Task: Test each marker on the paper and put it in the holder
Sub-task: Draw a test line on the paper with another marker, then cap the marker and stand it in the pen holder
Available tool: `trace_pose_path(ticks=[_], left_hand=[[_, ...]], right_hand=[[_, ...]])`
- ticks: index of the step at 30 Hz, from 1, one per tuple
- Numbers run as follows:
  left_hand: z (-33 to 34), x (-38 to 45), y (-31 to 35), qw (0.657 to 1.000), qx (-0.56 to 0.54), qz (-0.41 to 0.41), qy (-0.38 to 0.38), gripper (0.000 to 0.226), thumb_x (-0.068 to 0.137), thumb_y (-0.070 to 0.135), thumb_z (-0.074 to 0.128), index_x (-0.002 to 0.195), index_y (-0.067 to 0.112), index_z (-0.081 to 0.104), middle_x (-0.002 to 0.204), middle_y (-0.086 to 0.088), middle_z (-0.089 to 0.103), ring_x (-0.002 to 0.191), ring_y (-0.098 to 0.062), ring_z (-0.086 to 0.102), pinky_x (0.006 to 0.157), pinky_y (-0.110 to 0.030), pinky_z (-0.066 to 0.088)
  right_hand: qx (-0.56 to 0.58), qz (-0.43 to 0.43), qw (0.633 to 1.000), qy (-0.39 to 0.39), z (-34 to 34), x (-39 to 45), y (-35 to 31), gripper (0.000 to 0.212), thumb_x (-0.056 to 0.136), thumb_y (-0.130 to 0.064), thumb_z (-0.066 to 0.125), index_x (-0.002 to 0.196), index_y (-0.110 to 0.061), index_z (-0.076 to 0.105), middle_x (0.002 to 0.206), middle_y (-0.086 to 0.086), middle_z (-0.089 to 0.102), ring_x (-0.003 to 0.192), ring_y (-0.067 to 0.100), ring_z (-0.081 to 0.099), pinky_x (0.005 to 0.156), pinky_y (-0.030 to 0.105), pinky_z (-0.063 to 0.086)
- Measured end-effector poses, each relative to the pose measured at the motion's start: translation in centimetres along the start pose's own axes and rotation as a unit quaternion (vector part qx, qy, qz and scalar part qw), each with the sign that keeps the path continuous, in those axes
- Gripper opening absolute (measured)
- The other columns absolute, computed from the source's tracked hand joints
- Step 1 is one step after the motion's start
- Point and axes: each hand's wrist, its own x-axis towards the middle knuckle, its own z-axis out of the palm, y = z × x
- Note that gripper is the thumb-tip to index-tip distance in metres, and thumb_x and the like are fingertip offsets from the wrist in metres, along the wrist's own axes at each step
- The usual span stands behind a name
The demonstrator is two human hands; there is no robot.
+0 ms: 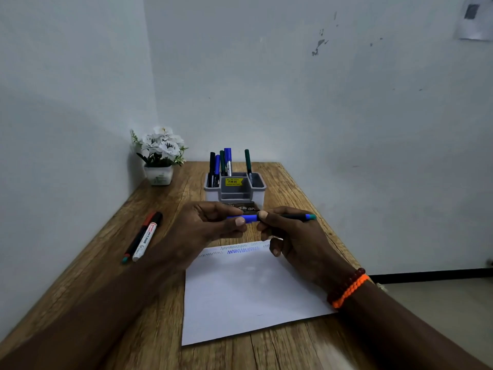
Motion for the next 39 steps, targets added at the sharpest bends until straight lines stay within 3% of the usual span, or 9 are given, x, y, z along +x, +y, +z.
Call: trace_pose_path(ticks=[4,9,15,22,27,30,33,35,39], left_hand=[[-0.8,0.2,0.3,1.000,-0.008,-0.003,-0.003,0.022,0.067,0.012,0.082,0.089,0.011,0.081,0.098,-0.023,0.077,0.087,-0.035,0.076,0.077,-0.037,0.064],[-2.2,0.6,-0.2,0.999,-0.034,0.008,0.025,0.035,0.067,0.015,0.084,0.100,0.005,0.076,0.100,-0.024,0.075,0.087,-0.032,0.075,0.077,-0.036,0.063],[-2.2,0.9,-0.2,0.995,-0.062,0.006,0.072,0.036,0.075,0.006,0.075,0.109,-0.002,0.069,0.095,-0.021,0.077,0.078,-0.025,0.075,0.069,-0.031,0.063],[-1.7,0.6,-0.9,0.998,0.028,-0.007,0.049,0.035,0.073,0.023,0.083,0.099,0.002,0.076,0.087,-0.019,0.076,0.072,-0.026,0.071,0.069,-0.037,0.061],[-0.7,0.5,-0.8,0.994,0.064,0.013,0.088,0.043,0.085,0.046,0.068,0.094,0.004,0.077,0.079,-0.015,0.074,0.064,-0.021,0.062,0.060,-0.030,0.054],[-1.4,0.5,-1.4,0.957,0.255,0.066,0.119,0.036,0.094,0.043,0.065,0.082,0.011,0.076,0.064,-0.004,0.067,0.053,-0.011,0.055,0.052,-0.023,0.045],[-2.0,0.5,-2.0,0.879,0.449,0.122,0.102,0.020,0.091,0.033,0.074,0.082,0.015,0.077,0.067,0.004,0.067,0.059,-0.007,0.060,0.057,-0.018,0.043],[-2.0,0.6,-1.9,0.869,0.470,0.118,0.097,0.016,0.090,0.031,0.075,0.084,0.017,0.077,0.069,0.006,0.067,0.061,-0.006,0.060,0.055,-0.009,0.037],[-2.2,0.7,-1.8,0.868,0.475,0.109,0.094,0.016,0.092,0.031,0.073,0.086,0.016,0.078,0.064,0.016,0.059,0.058,-0.002,0.056,0.057,-0.006,0.041]], right_hand=[[-0.018,-0.019,1.000,0.004,-0.2,0.3,-0.3,0.016,0.077,-0.016,0.082,0.090,-0.006,0.082,0.071,0.011,0.066,0.060,0.019,0.061,0.040,0.026,0.045],[-0.032,-0.045,0.998,0.029,-1.7,0.2,-0.7,0.012,0.085,-0.002,0.079,0.095,0.005,0.078,0.072,0.013,0.068,0.061,0.023,0.057,0.040,0.027,0.044],[-0.332,-0.089,0.939,-0.034,-0.9,-0.8,-0.6,0.015,0.086,-0.019,0.085,0.091,-0.005,0.081,0.074,0.000,0.080,0.057,0.010,0.071,0.048,0.016,0.050],[-0.429,-0.085,0.897,-0.067,1.0,-0.4,-0.3,0.014,0.087,-0.029,0.085,0.089,-0.015,0.084,0.078,-0.004,0.079,0.066,0.011,0.075,0.060,0.023,0.061],[-0.372,-0.017,0.926,-0.065,1.4,0.2,-1.3,0.007,0.092,-0.016,0.079,0.089,-0.011,0.082,0.076,0.004,0.078,0.059,0.015,0.072,0.048,0.022,0.053],[-0.367,-0.030,0.928,-0.053,2.0,1.2,-2.7,0.002,0.092,-0.010,0.078,0.091,-0.011,0.077,0.082,0.007,0.078,0.069,0.017,0.078,0.054,0.024,0.059],[-0.347,-0.045,0.936,-0.041,2.7,3.0,-4.6,0.027,0.092,-0.001,0.076,0.116,-0.007,0.066,0.098,0.014,0.076,0.074,0.021,0.079,0.058,0.032,0.064],[-0.345,-0.068,0.936,-0.033,3.3,4.6,-6.2,0.054,0.090,0.006,0.074,0.136,-0.011,0.052,0.101,0.016,0.073,0.077,0.027,0.079,0.064,0.041,0.067],[-0.421,-0.164,0.892,0.003,4.2,8.9,-9.6,0.083,0.088,0.007,0.073,0.154,-0.026,0.035,0.093,0.017,0.070,0.068,0.030,0.077,0.056,0.034,0.065]])
